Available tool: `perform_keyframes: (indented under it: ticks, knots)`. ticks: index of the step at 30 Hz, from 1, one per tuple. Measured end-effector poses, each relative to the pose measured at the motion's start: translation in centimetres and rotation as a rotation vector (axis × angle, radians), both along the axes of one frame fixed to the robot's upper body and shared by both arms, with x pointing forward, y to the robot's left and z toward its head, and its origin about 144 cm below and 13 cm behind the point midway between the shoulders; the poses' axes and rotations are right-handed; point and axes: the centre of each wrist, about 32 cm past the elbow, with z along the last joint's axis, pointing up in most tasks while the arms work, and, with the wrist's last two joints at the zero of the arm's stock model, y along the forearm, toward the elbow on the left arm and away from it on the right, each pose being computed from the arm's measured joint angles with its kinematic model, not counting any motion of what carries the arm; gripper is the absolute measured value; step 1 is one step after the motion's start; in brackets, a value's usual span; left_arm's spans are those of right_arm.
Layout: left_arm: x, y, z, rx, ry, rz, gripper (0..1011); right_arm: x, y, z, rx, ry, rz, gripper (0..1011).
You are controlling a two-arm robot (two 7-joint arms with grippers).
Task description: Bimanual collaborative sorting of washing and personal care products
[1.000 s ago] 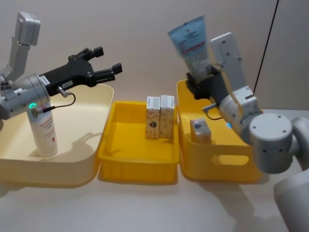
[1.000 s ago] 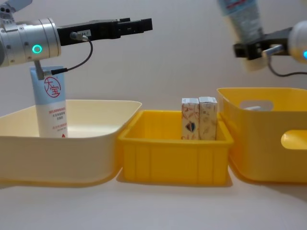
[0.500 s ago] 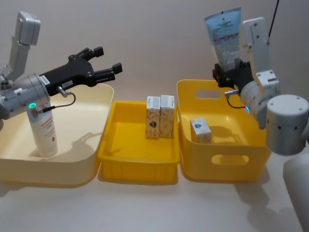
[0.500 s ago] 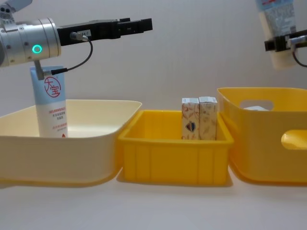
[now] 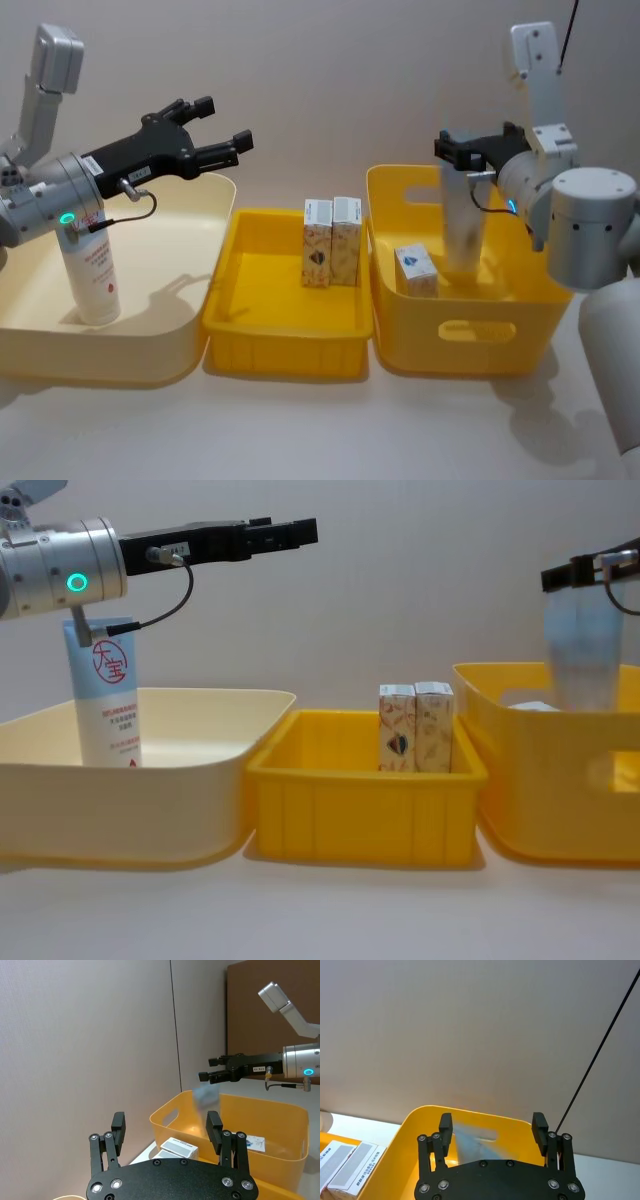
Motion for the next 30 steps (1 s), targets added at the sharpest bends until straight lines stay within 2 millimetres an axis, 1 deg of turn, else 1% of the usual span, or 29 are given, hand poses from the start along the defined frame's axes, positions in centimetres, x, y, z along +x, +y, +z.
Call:
perform_keyframes:
  ticks: [1,2,30]
  knots:
    - [0.0,0.0,0.0,0.0,0.0,0.0,1003,0.06,0.0,0.03,0.002,0.003,-0.001,989]
    - [0.0,0.0,0.0,0.0,0.0,0.0,1003,0.15,-0.01,0.09,0.006,0.007,-0.002,1001]
    - [0.0,0.0,0.0,0.0,0.0,0.0,1003,0.8,-0.04,0.49,0.028,0.033,-0.01,1001]
